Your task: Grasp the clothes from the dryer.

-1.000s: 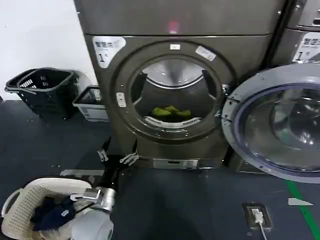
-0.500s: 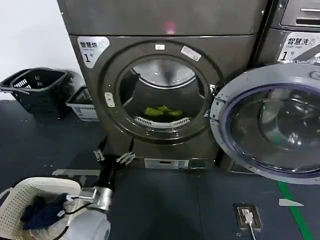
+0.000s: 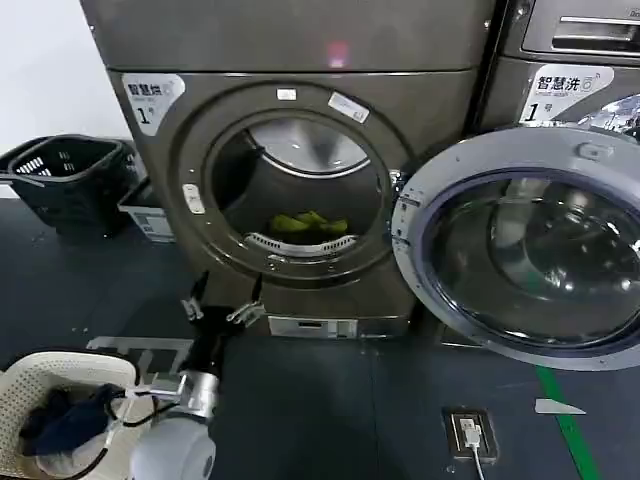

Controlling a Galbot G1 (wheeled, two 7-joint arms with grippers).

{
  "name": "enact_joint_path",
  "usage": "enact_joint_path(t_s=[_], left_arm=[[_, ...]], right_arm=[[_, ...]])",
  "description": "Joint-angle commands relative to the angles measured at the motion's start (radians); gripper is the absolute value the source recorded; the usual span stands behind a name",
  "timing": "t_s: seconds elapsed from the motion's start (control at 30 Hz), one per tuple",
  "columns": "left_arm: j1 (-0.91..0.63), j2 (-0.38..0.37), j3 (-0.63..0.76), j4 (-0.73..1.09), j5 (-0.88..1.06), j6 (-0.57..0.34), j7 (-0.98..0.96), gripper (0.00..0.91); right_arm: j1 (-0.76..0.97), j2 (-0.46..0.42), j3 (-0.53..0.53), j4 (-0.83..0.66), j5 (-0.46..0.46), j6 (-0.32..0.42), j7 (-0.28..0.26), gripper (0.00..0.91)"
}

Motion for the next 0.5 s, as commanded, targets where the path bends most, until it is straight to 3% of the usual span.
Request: enact_joint_path(t_s=[0.03, 0.5], left_arm=[[-0.002, 0.0, -0.003, 0.0, 0.001, -0.003, 0.001, 0.907], [-0.036, 0.0, -0.003, 0.018, -0.002, -0.001, 0.001, 0.907]], right_arm=[[0.0, 0.0, 0.001, 0.0, 0.0, 0.009, -0.001, 0.907], [-0.006, 0.003, -0.001, -0.012, 0.027, 0.098, -0.004, 0.907]])
